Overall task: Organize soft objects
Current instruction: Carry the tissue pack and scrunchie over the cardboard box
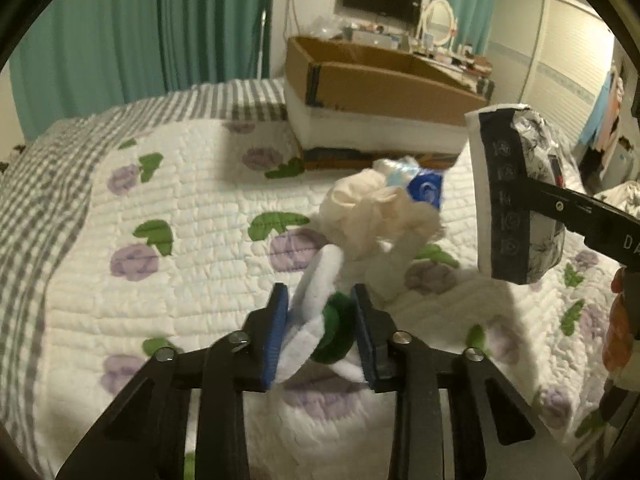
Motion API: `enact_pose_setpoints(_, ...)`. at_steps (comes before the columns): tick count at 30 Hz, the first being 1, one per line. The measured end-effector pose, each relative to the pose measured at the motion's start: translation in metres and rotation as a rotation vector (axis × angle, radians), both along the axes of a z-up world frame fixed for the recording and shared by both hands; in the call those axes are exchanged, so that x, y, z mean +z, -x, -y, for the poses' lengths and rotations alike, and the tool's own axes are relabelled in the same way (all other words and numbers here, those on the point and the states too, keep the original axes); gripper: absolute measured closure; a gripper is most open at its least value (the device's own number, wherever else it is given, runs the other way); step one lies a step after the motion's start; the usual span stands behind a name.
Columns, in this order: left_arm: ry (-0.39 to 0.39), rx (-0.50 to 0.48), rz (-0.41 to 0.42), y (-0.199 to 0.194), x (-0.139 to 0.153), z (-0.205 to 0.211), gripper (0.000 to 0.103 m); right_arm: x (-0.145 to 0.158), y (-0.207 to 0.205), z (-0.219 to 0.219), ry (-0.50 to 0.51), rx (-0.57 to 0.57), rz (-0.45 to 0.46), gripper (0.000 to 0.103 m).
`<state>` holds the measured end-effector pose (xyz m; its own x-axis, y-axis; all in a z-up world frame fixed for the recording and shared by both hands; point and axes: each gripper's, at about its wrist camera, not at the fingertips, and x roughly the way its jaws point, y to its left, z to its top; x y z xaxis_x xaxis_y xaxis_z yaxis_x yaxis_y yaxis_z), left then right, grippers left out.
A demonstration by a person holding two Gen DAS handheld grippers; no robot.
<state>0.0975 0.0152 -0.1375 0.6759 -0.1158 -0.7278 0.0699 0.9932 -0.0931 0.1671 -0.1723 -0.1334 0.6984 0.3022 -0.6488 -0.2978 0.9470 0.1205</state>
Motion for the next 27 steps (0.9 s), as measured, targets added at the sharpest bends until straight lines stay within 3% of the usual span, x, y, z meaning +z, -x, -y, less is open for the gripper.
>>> enact_pose_setpoints(8,-0.051,-0.031,0.052,0.020,0.029,0.017,0.086,0.036,0.034,0.008,-0.041,0.028,0.067,0.030)
enact_pose_setpoints(15,-0.080,-0.033,0.160,0.019,0.084,0.028,0.086,0.078,0.040,0.018,-0.068,0.057,0.143,0.030)
enact_pose_setpoints(22,-0.088,-0.038,0.280,-0.024,0.152,0.037,0.085,0.131,-0.003,0.024,-0.106,0.087,0.213,0.030)
enact_pose_setpoints(27,-0.134,-0.068,0.309,-0.079,0.171,0.048,0.082,0.147,-0.057,0.015,-0.090,0.081,0.238,0.030)
